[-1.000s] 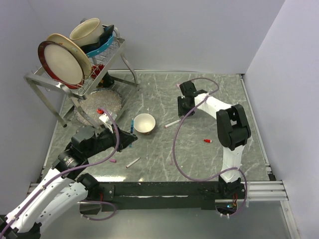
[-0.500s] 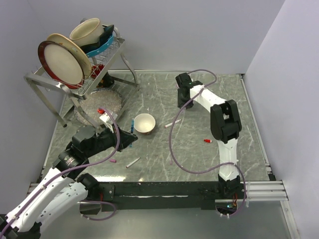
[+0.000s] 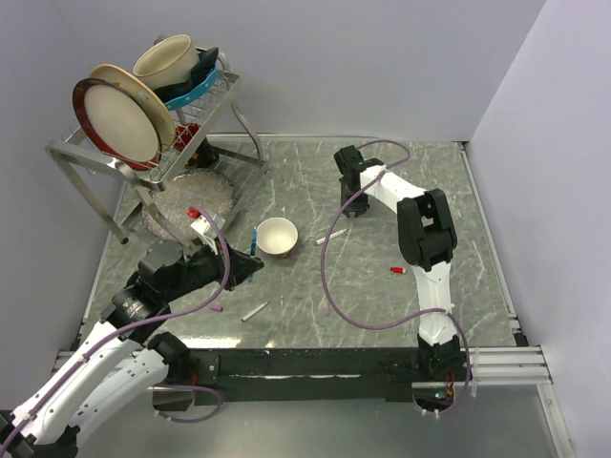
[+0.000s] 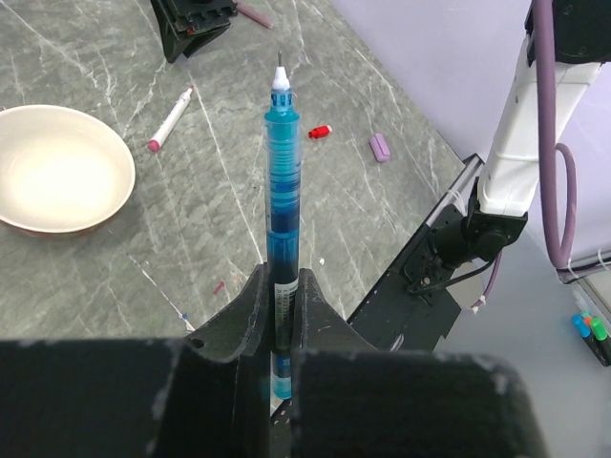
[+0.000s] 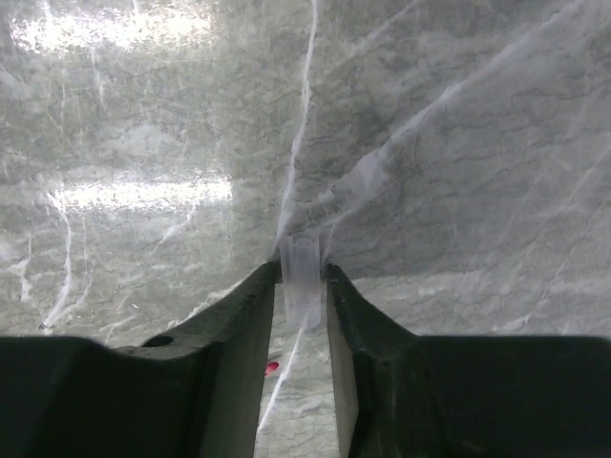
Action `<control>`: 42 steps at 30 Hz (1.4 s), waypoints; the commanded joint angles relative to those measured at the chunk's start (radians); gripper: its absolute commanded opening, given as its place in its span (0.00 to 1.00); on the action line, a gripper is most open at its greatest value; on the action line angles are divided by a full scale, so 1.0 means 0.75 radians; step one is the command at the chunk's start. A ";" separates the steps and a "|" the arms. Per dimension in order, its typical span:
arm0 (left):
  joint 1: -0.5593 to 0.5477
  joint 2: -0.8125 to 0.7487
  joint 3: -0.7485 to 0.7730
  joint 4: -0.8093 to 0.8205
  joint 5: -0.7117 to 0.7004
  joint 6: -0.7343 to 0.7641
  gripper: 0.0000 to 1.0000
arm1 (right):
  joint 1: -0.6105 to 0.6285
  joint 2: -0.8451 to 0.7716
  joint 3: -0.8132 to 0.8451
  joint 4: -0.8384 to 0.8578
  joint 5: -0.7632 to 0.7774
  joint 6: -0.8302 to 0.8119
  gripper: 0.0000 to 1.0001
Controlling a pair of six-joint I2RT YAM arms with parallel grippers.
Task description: Insert the pens into the pen caps
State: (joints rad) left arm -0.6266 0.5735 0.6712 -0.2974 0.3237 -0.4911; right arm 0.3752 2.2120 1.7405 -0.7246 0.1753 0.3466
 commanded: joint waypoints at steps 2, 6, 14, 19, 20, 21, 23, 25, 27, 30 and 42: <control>-0.005 0.010 0.001 0.045 -0.006 -0.006 0.01 | 0.005 0.047 0.021 -0.024 0.036 -0.037 0.28; -0.005 0.045 0.003 0.006 -0.027 -0.073 0.01 | 0.005 0.015 -0.005 -0.008 -0.007 -0.031 0.08; -0.005 0.090 0.054 -0.043 0.020 -0.206 0.01 | 0.009 -0.253 -0.255 0.119 -0.041 0.019 0.01; -0.005 0.133 0.007 0.057 0.092 -0.290 0.01 | 0.034 -0.403 -0.349 0.134 -0.060 0.041 0.00; -0.005 0.157 -0.007 0.126 0.137 -0.310 0.01 | 0.044 -0.466 -0.363 0.134 -0.062 0.045 0.00; -0.007 0.168 -0.038 0.161 0.159 -0.333 0.01 | 0.056 -0.503 -0.400 0.140 -0.070 0.051 0.00; -0.009 0.190 -0.066 0.257 0.190 -0.396 0.01 | 0.105 -0.615 -0.437 0.148 -0.066 0.070 0.00; -0.013 0.203 -0.101 0.306 0.192 -0.437 0.01 | 0.152 -0.695 -0.488 0.154 -0.097 0.106 0.00; -0.015 0.225 -0.130 0.370 0.196 -0.458 0.01 | 0.189 -0.816 -0.543 0.172 -0.121 0.139 0.00; -0.015 0.272 -0.161 0.462 0.231 -0.488 0.01 | 0.297 -0.981 -0.602 0.215 -0.160 0.221 0.00; -0.022 0.338 -0.222 0.640 0.299 -0.591 0.01 | 0.620 -1.354 -0.791 0.600 -0.277 0.650 0.00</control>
State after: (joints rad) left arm -0.6384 0.8268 0.5087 0.0780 0.5049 -0.9047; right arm 0.7902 1.2224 1.1748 -0.4210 -0.0105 0.7132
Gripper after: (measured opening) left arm 0.094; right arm 0.223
